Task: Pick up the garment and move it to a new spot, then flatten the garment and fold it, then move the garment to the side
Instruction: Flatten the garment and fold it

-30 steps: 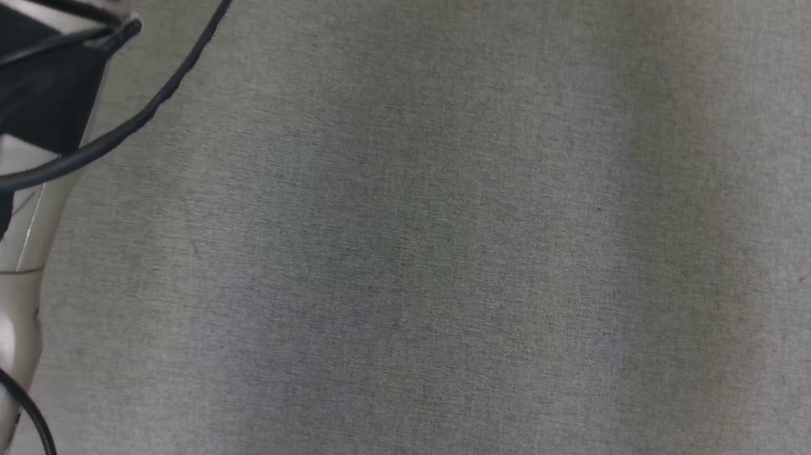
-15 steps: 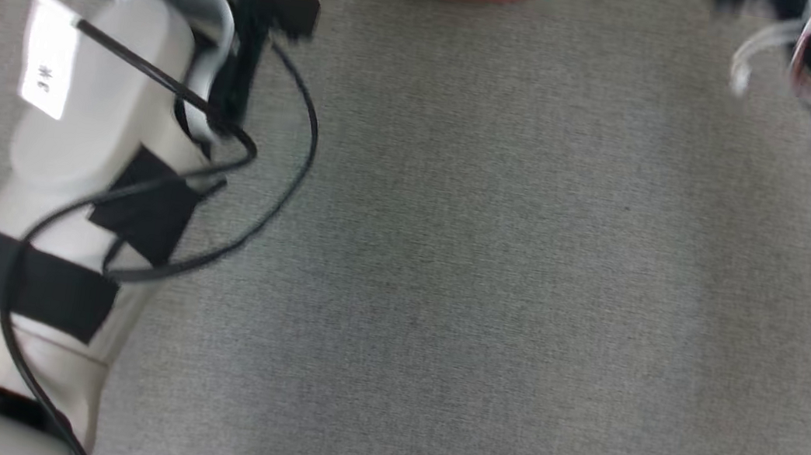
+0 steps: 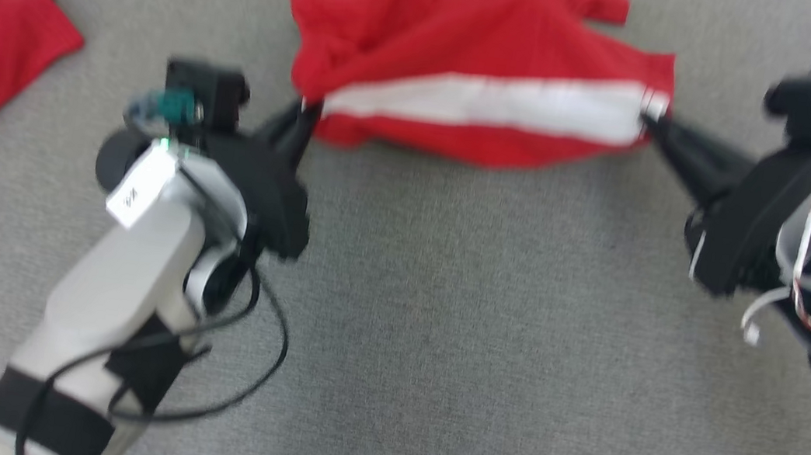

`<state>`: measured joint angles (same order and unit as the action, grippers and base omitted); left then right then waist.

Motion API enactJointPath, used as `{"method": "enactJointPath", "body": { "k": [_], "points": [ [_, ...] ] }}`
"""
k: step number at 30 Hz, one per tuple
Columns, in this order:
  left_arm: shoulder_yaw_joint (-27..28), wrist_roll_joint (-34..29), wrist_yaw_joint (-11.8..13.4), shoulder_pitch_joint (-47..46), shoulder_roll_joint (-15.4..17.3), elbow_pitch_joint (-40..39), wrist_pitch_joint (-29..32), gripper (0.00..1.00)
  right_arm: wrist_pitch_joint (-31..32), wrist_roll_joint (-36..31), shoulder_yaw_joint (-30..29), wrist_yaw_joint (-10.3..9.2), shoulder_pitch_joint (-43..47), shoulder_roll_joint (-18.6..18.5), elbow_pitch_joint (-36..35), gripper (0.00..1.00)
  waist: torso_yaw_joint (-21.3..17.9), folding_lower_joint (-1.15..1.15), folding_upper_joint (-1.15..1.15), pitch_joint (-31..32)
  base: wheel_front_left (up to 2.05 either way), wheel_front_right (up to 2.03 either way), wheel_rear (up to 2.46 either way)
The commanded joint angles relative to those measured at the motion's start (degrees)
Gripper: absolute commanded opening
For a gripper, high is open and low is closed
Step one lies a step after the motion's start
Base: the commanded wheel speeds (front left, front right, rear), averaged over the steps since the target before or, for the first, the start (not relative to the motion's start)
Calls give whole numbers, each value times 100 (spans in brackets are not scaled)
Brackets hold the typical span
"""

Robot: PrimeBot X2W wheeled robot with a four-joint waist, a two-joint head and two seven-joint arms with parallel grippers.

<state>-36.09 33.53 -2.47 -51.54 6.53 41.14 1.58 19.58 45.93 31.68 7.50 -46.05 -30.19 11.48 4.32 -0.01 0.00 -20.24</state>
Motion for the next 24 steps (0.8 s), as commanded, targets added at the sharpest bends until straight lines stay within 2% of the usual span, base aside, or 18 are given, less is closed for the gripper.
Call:
{"method": "enactJointPath", "body": {
  "k": [1,7,11,19,24],
  "points": [
    [-36,-49,2,150,59,-50,22,0,71,40,-77,0,131,-56,-43,0,19,1,0,337,0,0,0],
    [-201,25,72,857,320,-398,336,0,1113,123,-406,0,1065,-122,-586,0,-23,1,0,760,0,0,0],
    [-208,279,56,1466,452,-667,538,0,1969,201,-767,1,1853,-14,-958,0,-50,1,0,1066,0,0,0],
    [-161,654,-11,2321,770,-1297,824,0,3029,329,-1507,1,2989,248,-1640,0,-67,1,0,1420,0,0,0],
    [-191,780,85,2832,1066,-1917,1038,0,3562,261,-2023,1,3514,451,-2079,0,-82,1,0,1510,0,0,0]
  ]
}}
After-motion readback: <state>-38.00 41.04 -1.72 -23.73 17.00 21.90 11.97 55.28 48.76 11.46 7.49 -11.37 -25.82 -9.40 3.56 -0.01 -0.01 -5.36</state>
